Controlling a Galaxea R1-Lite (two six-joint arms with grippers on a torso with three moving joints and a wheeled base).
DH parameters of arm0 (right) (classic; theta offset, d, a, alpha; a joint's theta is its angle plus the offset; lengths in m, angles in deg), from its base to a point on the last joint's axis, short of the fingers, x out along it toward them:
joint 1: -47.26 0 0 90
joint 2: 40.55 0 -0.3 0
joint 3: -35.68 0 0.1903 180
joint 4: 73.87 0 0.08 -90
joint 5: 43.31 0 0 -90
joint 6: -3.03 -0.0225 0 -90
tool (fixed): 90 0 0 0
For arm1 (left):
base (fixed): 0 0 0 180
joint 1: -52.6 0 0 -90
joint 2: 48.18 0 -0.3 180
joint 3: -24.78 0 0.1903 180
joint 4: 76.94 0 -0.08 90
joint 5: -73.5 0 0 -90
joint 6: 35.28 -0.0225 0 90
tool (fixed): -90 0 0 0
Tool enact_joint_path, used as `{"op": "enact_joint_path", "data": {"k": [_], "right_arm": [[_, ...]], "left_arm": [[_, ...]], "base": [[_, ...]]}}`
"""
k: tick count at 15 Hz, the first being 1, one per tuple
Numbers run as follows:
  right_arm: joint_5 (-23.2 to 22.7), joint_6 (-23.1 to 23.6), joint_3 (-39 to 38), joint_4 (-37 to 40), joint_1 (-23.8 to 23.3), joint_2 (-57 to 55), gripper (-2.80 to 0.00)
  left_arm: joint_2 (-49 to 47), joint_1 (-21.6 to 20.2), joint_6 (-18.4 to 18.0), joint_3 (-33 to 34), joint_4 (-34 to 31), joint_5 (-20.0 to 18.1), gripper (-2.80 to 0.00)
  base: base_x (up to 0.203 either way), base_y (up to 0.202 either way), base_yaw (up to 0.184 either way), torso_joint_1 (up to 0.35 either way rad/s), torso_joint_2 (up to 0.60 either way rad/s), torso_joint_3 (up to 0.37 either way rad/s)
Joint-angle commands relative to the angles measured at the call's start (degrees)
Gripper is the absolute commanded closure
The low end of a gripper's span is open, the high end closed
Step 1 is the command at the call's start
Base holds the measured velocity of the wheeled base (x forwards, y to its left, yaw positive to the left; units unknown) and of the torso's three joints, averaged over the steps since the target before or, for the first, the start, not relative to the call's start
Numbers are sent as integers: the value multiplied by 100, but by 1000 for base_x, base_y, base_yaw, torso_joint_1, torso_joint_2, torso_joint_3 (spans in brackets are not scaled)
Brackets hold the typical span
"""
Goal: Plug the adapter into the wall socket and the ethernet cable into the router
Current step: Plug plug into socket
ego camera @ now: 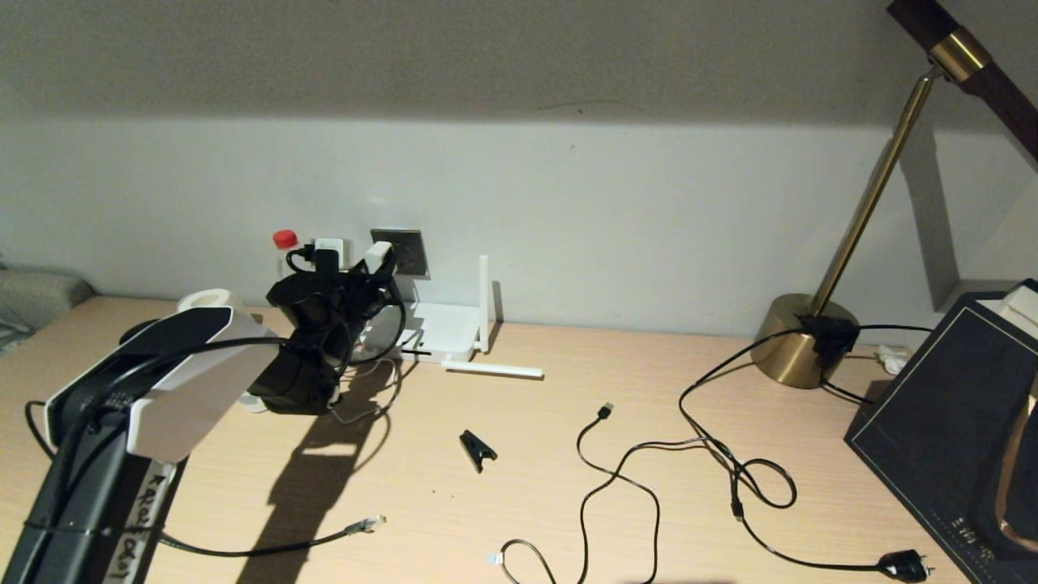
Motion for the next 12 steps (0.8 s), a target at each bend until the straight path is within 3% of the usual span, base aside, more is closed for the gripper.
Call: {"op": "enact_joint_path", "data": {"k": [1,12], "right_arm": [[-1,3,1,3,1,-9,0],[-1,3,1,3,1,-9,0]], "left_arm": [[-10,1,-2,-3,43,-3,0],[-106,45,-2,-73,25,-12,0]], "base": [[0,0,0,0,0,0],[0,0,0,0,0,0]]}}
